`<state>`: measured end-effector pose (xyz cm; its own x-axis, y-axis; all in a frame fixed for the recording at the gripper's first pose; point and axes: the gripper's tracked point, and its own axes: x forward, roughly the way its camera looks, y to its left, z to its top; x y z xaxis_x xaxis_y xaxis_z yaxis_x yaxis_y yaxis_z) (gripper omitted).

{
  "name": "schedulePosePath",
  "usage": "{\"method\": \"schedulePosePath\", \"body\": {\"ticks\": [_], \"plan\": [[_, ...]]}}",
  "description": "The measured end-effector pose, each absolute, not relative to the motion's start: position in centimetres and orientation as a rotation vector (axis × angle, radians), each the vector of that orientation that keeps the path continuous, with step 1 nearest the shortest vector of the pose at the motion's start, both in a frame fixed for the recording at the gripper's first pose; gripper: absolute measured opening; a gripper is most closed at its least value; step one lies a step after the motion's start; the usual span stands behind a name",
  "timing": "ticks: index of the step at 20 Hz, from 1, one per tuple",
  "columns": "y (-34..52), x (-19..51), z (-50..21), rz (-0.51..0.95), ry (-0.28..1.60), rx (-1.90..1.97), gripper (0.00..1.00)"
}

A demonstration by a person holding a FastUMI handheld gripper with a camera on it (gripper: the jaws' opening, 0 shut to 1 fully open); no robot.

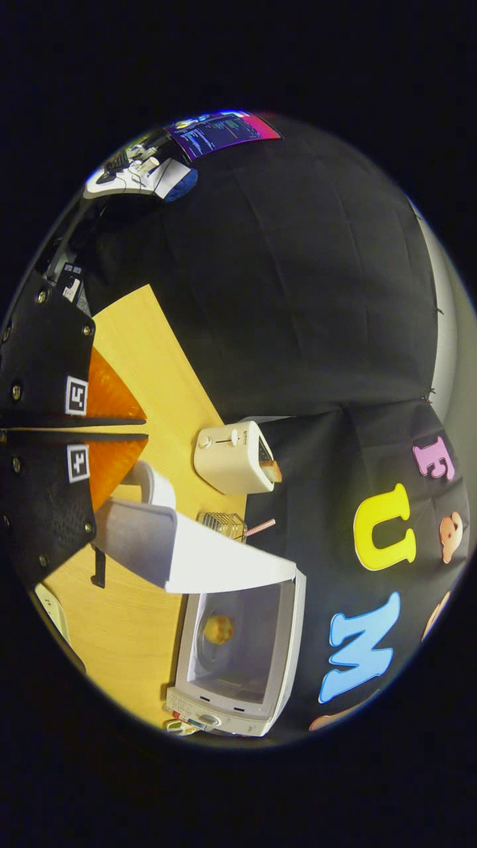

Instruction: Open the microwave, put the food inside, and close the microwave door.

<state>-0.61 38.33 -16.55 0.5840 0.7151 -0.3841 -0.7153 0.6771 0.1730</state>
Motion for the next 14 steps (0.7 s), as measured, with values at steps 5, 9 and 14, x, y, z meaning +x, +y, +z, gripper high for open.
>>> {"method": "schedulePosePath", "body": {"ticks": [5,9,14], "plan": [[35.9,-0.3,-16.6,0.822,0.439,-0.041,0.01],[32.9,0.1,-16.6,0.793,0.447,-0.048,0.01],[28.8,1.7,-16.5,0.725,0.451,-0.049,0.01]]}}
